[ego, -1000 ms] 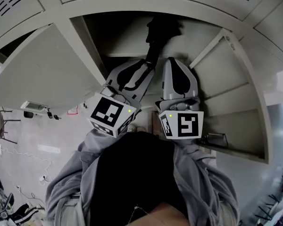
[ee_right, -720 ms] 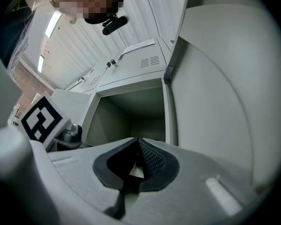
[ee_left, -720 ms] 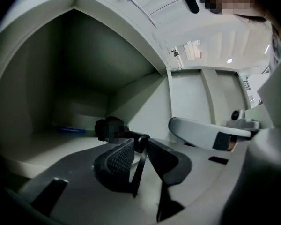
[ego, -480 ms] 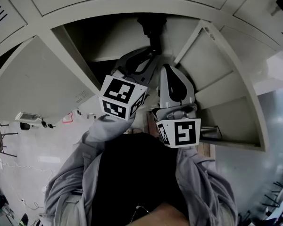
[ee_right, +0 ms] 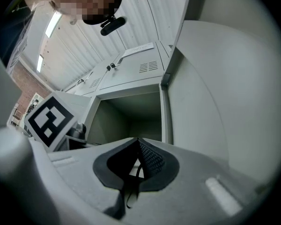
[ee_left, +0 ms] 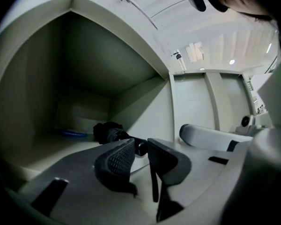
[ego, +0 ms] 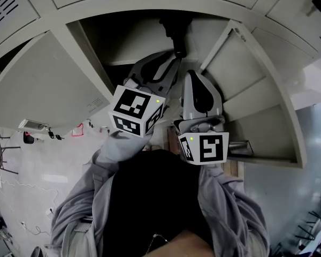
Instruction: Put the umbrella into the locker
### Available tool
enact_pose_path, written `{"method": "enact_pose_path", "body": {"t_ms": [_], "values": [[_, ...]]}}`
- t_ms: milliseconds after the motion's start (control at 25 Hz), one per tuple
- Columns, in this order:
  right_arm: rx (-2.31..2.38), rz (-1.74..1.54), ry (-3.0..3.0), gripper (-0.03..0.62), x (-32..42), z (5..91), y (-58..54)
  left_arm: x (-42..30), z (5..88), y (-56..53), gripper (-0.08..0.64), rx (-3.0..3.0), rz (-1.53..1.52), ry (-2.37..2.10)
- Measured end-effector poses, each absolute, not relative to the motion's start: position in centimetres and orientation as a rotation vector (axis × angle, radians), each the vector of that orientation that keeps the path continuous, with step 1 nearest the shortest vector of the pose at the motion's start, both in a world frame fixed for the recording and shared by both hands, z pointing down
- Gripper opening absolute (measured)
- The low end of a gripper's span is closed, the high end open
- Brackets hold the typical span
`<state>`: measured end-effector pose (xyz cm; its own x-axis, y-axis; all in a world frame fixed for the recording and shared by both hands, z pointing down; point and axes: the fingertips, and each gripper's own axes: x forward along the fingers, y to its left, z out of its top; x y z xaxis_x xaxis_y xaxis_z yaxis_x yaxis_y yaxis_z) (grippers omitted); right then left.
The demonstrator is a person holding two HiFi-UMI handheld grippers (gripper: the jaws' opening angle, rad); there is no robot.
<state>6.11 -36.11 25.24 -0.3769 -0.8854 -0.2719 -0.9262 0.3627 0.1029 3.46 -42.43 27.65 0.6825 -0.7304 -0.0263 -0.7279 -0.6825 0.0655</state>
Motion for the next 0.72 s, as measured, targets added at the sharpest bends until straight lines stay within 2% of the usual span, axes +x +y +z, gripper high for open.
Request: {"method": "enact_pose_path", "body": {"t_ms": [360,720], "values": [[-1.583,0.37,2.497,0.003,3.8,25.7,-36.4,-4.6,27.0,-38.4,0.008,2.732,-0.11,-1.622],[-1.648,0.332,2.584,0.003,3.4,30.8,-35.8,-8.8,32.8,-36.1,0.006,2.542,-0.03,-1.796]]}}
